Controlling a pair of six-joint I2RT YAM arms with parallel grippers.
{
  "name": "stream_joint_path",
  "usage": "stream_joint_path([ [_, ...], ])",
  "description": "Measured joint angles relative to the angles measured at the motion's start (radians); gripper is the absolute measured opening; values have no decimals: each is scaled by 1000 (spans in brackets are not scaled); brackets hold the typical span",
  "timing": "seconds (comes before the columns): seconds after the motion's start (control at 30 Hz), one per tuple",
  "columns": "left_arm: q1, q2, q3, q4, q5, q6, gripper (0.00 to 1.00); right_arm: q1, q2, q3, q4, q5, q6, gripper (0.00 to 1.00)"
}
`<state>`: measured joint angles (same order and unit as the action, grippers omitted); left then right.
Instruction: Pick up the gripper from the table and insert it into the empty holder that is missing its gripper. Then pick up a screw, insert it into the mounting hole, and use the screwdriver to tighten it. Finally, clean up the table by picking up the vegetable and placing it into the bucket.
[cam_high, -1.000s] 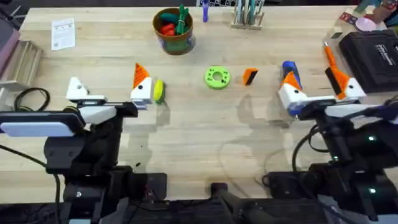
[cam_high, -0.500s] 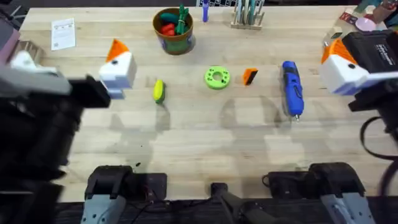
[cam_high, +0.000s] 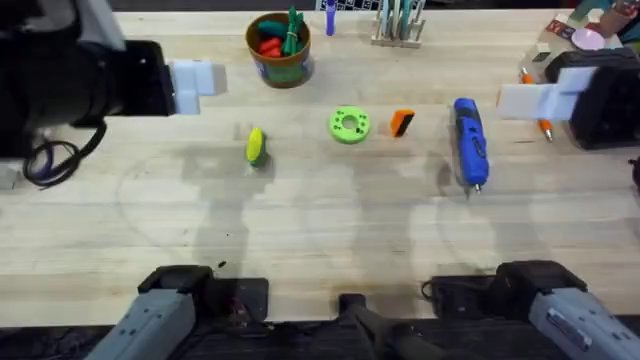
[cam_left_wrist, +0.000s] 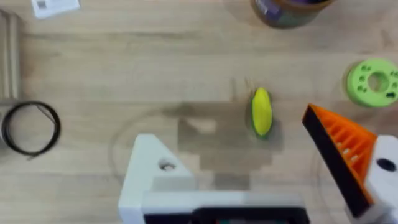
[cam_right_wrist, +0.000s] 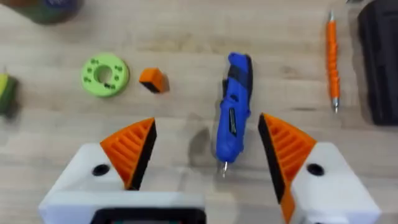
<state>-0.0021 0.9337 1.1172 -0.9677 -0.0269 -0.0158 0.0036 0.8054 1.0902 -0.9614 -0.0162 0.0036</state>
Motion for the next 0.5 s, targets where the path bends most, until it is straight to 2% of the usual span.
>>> stream_joint_path([
  [0.17,0,134,58,-77,0,0,985,0,149,84,-126,0,0,992],
  [0.5,0,254,62,-95,12,0,985,0,296,93,-173,0,0,991],
])
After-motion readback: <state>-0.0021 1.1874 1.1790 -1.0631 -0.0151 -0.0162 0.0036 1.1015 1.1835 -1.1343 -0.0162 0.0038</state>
